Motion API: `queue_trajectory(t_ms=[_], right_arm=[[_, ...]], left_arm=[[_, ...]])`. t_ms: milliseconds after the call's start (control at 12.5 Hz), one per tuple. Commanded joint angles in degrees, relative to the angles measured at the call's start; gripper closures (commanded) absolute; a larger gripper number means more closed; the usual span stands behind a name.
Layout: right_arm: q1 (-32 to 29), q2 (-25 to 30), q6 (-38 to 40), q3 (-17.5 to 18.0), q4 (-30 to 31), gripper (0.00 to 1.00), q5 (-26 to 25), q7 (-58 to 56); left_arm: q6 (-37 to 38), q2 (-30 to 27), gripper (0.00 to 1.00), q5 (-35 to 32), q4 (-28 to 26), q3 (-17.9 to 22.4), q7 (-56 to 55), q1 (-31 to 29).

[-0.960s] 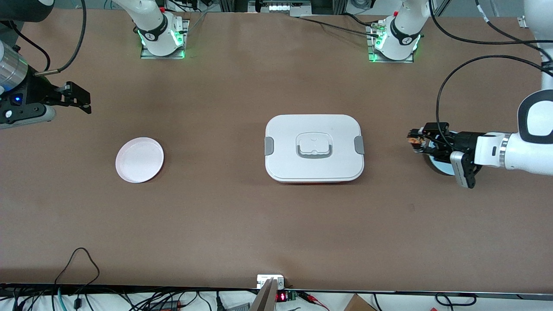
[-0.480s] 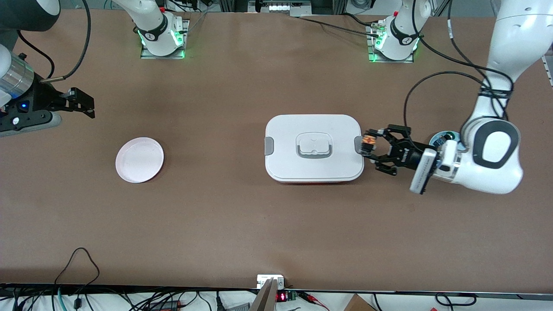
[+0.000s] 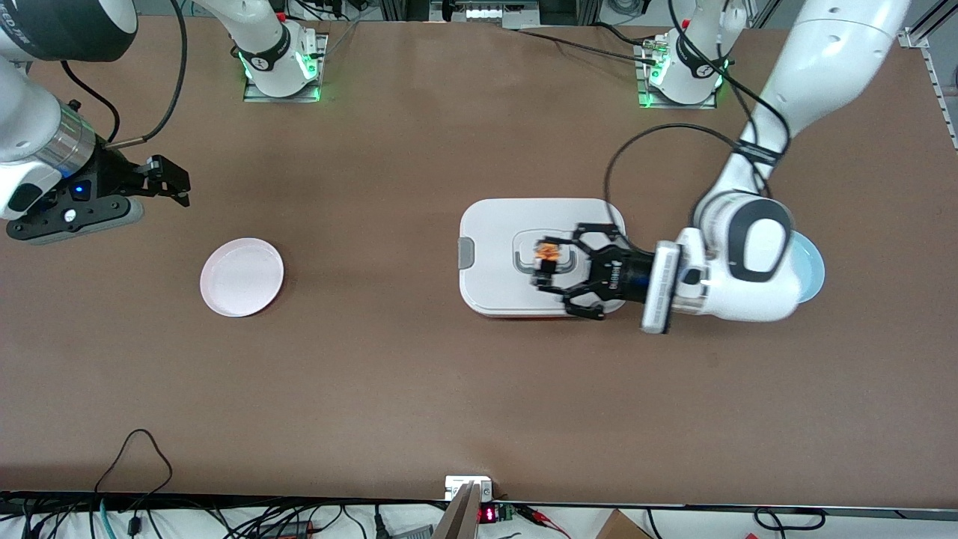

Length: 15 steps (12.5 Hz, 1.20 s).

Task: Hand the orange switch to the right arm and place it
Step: 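Carry the switch above the white box while the right gripper approaches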

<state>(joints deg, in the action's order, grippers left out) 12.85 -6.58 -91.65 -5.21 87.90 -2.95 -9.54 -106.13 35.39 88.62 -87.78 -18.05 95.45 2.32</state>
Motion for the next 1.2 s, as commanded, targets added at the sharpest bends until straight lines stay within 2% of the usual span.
queue_trajectory(t_ms=[0,160,240,320,720,800,960,1120], right_arm=[[0.15,0.16,1.04,-0.06,-0.89,0.00,0.05,-0.31],[0.94,0.42,1.91,-0.06,-0.80,0.00,0.39,-2.49],[0.51,0.08,2.09,-0.24,-0.97,0.00,7.10,-4.33],[0.07,-0.45,2.88,-0.76,-0.89,0.00,17.08,-4.18],[-3.45,-9.66,7.53,-0.77,-0.27,0.00,56.22,2.06],[-3.27,-10.82,7.37,-0.77,0.16,0.00,61.86,2.06],[-2.31,-12.32,4.57,-0.51,1.39,0.00,69.88,2.06],[0.67,-12.94,-2.87,-0.42,4.97,0.00,77.52,3.37]], left_arm=[[-3.89,0.20,0.82,2.79,1.29,0.48,2.37,3.98],[-5.22,0.20,0.82,3.23,1.30,0.48,2.63,6.10],[-5.40,0.29,0.82,3.75,1.30,0.48,2.63,7.33],[-5.49,0.29,0.82,5.15,1.21,0.48,2.55,7.52],[-5.75,0.47,0.82,5.60,1.12,0.48,2.54,7.78],[-5.75,0.47,0.82,5.69,1.12,0.48,2.54,7.78],[-5.75,0.47,0.82,5.69,1.12,0.48,2.46,7.78],[-5.75,0.38,0.82,5.69,1.12,0.48,2.20,7.87]])
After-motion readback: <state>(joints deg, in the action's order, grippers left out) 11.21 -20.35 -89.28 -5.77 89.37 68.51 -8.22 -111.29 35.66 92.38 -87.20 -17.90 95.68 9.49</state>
